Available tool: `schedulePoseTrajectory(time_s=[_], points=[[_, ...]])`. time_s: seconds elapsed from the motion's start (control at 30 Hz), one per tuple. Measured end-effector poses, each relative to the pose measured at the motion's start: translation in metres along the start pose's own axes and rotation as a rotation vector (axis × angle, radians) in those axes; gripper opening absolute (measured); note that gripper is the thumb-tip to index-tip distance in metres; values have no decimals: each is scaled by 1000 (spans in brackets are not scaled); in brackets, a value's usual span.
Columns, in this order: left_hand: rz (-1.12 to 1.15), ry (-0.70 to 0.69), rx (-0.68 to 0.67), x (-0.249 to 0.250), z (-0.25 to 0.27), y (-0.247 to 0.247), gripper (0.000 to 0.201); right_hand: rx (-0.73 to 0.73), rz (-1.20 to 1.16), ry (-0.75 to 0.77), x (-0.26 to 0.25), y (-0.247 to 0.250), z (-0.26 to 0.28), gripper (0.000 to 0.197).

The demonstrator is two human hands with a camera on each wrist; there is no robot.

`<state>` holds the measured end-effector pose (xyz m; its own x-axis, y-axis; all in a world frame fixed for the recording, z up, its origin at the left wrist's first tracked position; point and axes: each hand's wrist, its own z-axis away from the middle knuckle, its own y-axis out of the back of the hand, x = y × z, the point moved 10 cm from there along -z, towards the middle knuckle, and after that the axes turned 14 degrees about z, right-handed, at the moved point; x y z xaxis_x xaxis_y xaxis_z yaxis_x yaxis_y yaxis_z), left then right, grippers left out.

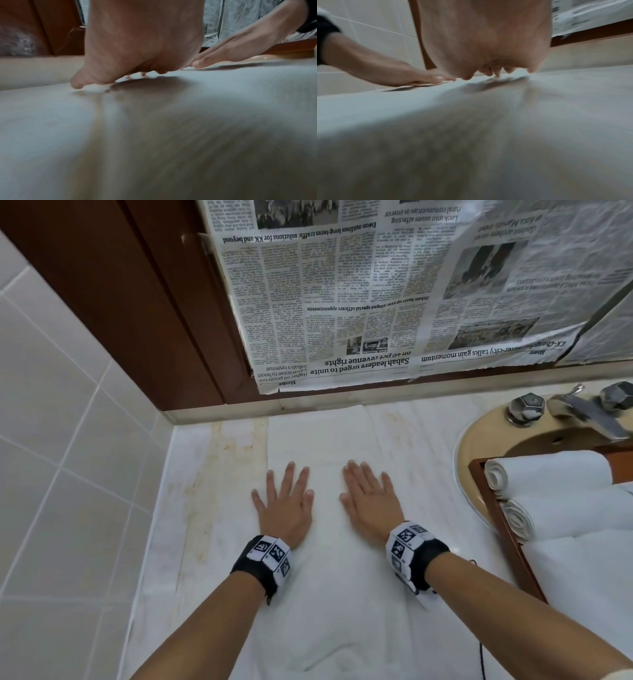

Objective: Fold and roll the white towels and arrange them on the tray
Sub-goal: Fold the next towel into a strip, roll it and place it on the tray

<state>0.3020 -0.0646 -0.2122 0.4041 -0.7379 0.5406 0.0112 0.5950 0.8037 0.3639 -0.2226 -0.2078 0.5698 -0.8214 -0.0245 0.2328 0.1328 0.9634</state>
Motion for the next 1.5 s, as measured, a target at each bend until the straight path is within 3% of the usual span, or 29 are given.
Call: schedulePoseTrajectory(time_s=[0.07, 0.17, 0.37, 0.53, 0.8, 0.9, 1.23, 1.5], points=[[-11, -70, -13, 22, -7, -8, 52, 9, 6, 83, -25, 0, -6, 62], [-59, -72, -54, 28, -18, -15, 51, -26, 9, 63, -22, -6, -18, 58], [-36, 30, -14, -18, -18, 5, 52, -50, -42, -130, 38, -14, -17, 59], [30, 110, 34, -45, 25, 11, 56, -65, -94, -277, 71, -23, 18, 60], [-37, -12, 1, -41, 99, -14, 62, 31, 5, 40, -3, -36, 108, 64], [-51, -12, 3, -42, 114, -22, 63, -10, 31, 36, -6, -54, 123, 62], [-70, 60, -39, -35, 80, -20, 65, -36, 39, 70, 9, -39, 88, 83], [-77, 94, -47, -25, 36, -10, 57, -60, 38, 46, 23, -25, 45, 72]])
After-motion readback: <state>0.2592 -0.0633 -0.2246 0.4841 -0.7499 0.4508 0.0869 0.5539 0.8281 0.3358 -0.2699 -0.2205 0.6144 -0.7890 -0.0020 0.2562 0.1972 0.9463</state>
